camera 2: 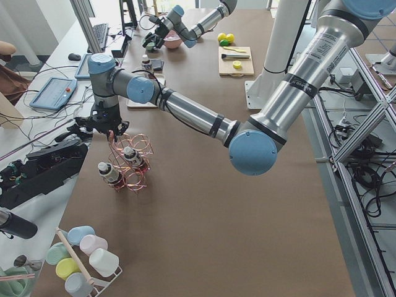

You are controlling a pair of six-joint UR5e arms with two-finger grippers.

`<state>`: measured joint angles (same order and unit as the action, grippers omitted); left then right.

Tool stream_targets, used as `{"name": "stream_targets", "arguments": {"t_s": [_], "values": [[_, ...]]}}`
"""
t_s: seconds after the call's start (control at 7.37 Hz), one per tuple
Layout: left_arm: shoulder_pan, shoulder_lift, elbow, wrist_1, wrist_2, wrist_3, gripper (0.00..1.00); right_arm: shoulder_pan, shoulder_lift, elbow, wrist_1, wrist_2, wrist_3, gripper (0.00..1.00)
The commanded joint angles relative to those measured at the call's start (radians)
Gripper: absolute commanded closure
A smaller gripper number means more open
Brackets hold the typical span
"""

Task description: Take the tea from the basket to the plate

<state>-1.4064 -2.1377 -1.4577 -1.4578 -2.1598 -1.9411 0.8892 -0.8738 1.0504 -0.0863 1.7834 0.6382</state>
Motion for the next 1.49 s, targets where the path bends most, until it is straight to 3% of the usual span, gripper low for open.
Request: {"name": "stream_targets", "arguments": {"t_s": [0.0,0.14,0.27,0.41,0.68,0.81,1.22,1.36], "values": [[0.000,0.004,-0.001,0.002,0.001,-0.007,0.75,0.069,-0.002,0.054,-0.342,0.267,-0.059,0.00],[-0.002,0.005,-0.003,0.001,0.000,-0.002,0.43,0.103,-0.022,0.112,-0.494,0.330,-0.113,0.00],[-0.002,0.008,-0.006,0.002,0.001,0.002,0.03,0.124,-0.087,0.190,-0.603,0.384,-0.117,0.00],[-0.018,0.007,-0.013,0.002,-0.002,0.007,0.02,0.151,-0.149,0.268,-0.747,0.451,-0.112,0.00],[-0.060,0.021,-0.094,0.022,-0.009,0.057,0.03,0.258,-0.201,0.280,-0.950,0.629,-0.114,0.00],[-0.069,0.037,-0.145,0.060,-0.009,0.152,0.03,0.320,-0.206,0.287,-1.096,0.663,-0.114,0.00],[-0.149,0.259,-0.318,0.077,-0.158,0.625,0.06,0.385,-0.378,0.517,-1.552,0.648,-0.117,0.00],[-0.158,0.345,-0.357,0.071,-0.160,0.807,0.06,0.419,-0.417,0.516,-1.602,0.608,-0.117,0.00]]}}
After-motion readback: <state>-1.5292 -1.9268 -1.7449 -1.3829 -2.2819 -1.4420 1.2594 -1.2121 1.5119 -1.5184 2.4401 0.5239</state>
